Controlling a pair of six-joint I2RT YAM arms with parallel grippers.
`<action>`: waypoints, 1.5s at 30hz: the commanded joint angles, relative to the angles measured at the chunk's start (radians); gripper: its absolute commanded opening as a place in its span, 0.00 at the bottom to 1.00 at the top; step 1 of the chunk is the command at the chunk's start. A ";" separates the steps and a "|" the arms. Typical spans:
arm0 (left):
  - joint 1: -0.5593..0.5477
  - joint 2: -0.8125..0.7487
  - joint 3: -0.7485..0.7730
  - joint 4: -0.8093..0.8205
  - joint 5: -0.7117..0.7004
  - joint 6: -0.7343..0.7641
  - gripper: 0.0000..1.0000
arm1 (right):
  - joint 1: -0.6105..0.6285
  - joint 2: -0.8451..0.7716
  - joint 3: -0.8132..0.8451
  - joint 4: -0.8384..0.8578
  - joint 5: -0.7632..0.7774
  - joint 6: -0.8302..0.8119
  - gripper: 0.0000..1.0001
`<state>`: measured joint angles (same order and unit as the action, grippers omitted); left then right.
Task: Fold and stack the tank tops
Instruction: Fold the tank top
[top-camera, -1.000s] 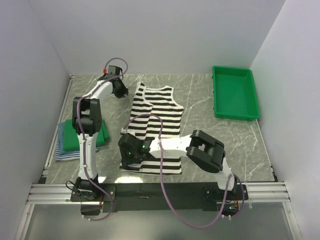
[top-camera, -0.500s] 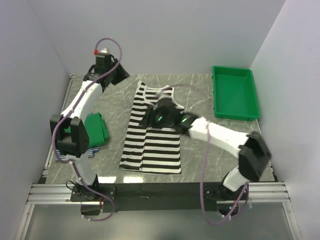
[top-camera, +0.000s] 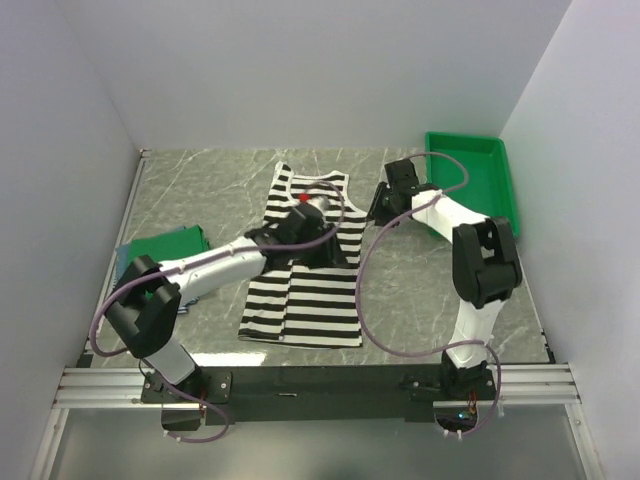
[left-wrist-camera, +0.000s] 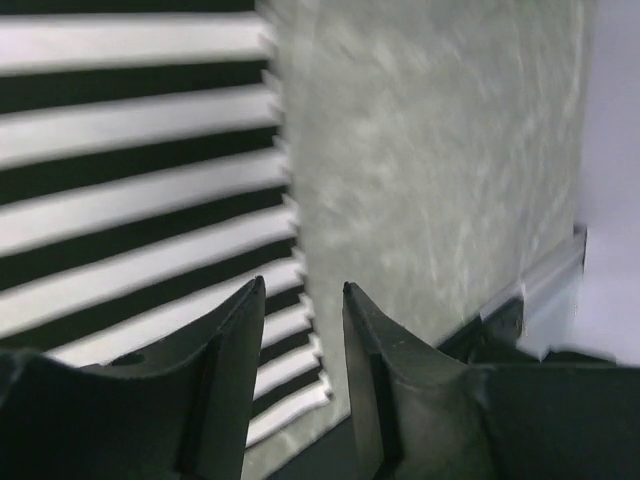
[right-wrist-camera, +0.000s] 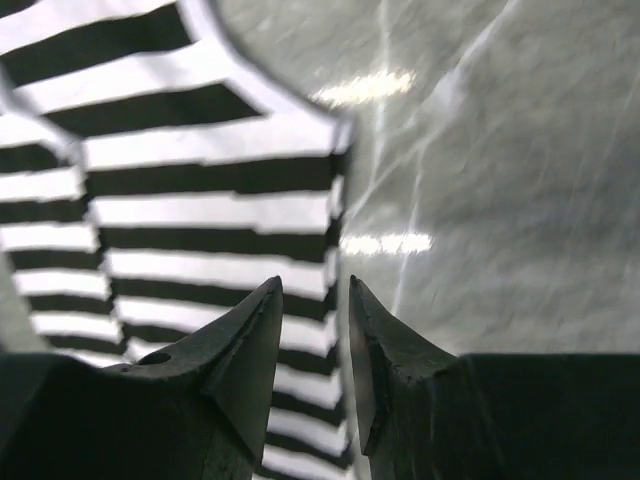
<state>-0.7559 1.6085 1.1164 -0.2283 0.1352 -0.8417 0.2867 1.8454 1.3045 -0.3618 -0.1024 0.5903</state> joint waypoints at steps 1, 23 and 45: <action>-0.105 0.001 -0.015 0.067 -0.056 -0.031 0.44 | -0.011 0.053 0.105 -0.026 -0.017 -0.056 0.40; -0.341 0.179 -0.024 0.069 -0.082 -0.099 0.47 | -0.032 0.295 0.263 -0.032 0.032 -0.029 0.38; -0.496 0.254 0.068 -0.127 -0.210 -0.137 0.36 | -0.052 0.262 0.219 0.027 -0.005 -0.010 0.00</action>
<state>-1.2263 1.8477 1.1374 -0.3042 -0.0292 -0.9672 0.2497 2.1448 1.5410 -0.3561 -0.1093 0.5800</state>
